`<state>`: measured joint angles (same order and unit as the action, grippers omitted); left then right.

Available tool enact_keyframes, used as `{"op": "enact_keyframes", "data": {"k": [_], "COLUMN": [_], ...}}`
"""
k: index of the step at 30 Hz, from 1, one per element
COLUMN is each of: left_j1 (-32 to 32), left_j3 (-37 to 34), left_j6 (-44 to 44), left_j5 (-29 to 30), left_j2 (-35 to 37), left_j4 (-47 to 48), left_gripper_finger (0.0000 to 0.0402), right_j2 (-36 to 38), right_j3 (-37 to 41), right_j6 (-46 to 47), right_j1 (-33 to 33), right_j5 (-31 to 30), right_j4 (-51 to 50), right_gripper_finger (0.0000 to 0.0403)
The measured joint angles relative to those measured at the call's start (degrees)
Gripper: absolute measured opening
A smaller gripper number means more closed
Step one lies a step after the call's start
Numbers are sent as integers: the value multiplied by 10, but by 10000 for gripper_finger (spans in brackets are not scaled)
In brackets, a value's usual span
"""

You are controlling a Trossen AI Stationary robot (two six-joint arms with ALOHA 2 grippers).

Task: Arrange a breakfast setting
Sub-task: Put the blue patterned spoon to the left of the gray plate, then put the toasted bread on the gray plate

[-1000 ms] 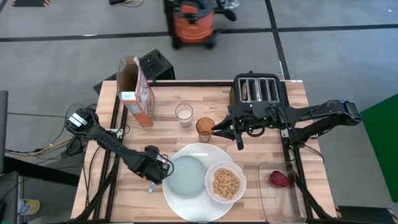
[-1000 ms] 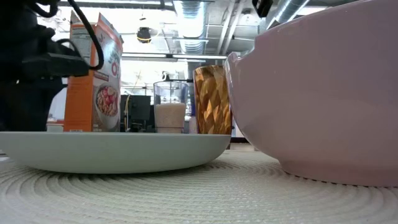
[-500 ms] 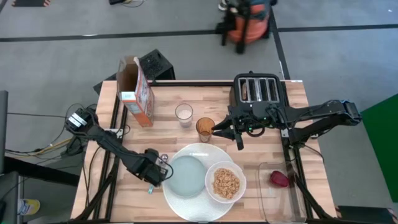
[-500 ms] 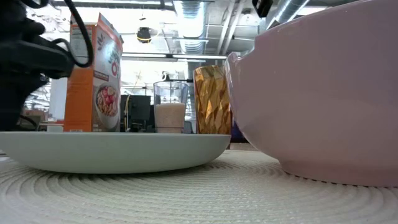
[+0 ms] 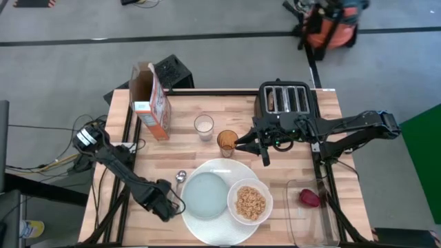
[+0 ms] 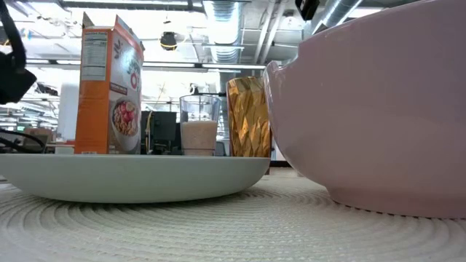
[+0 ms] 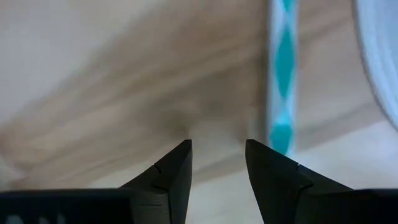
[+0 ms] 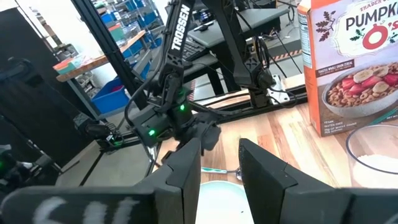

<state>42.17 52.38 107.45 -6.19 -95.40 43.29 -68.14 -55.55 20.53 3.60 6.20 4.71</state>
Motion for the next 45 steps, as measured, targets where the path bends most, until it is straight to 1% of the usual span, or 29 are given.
{"op": "enact_keyframes", "data": {"k": [3, 11, 25, 32, 36, 39, 41, 45], "left_j1": [6, 2, -20, -21, -22, -22, -23, -22], "left_j3": [1, 2, 11, 12, 12, 11, 11, 11], "left_j6": [8, 13, -38, -41, -48, -50, -49, -61], "left_j5": [3, 4, 9, 8, 10, 14, 22, 68], "left_j2": [-12, -18, -21, -21, -20, -8, 10, 58], "left_j4": [-28, -34, -60, -60, -38, -1, 7, 12], "left_gripper_finger": [137, 137, 137, 137, 137, 137, 137, 137], "right_j2": [0, 0, 0, 0, 0, 0, 0, 0], "right_j3": [0, 0, 0, 0, 0, 0, 0, 0], "right_j6": [0, 0, 0, 0, 0, 0, 0, 0], "right_j1": [0, 0, 0, 0, 0, 0, 0, 0], "right_j5": [0, 0, 0, 0, 0, 0, 0, 0], "right_j4": [0, 4, 0, 0, 0, 1, 3, 4], "right_gripper_finger": [134, 134, 134, 134, 134, 134, 134, 134]}}
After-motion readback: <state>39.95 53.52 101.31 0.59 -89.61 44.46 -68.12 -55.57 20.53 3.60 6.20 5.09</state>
